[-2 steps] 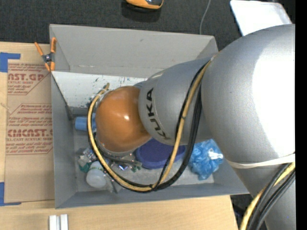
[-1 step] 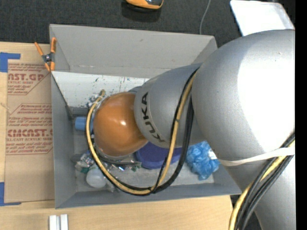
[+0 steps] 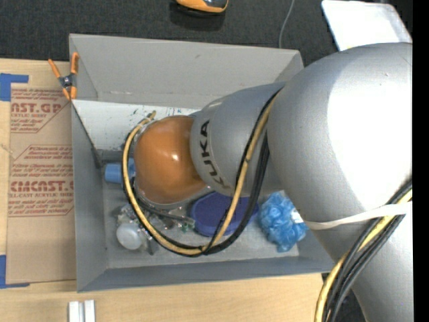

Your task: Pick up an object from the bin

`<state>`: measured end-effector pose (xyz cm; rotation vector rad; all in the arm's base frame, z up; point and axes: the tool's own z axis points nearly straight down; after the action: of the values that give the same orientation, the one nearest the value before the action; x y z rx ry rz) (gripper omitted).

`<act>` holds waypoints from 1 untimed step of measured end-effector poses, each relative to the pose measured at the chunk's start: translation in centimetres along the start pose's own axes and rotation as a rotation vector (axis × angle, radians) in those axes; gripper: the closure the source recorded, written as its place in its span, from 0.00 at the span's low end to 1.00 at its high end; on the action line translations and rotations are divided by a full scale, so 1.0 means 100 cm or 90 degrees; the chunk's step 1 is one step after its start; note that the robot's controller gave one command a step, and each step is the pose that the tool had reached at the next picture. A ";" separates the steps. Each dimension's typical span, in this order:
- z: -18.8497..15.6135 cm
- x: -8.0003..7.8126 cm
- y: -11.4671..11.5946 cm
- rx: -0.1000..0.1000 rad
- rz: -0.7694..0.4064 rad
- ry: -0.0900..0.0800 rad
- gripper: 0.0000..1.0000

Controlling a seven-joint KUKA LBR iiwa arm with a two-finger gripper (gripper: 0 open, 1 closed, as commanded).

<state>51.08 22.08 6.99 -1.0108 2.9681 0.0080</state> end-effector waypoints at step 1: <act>0.000 0.000 0.000 0.000 0.000 0.000 1.00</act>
Offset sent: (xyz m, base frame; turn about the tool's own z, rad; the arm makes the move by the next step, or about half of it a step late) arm 0.0000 -0.0001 0.0140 0.0002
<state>51.07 22.08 6.99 -1.0105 2.9682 0.0084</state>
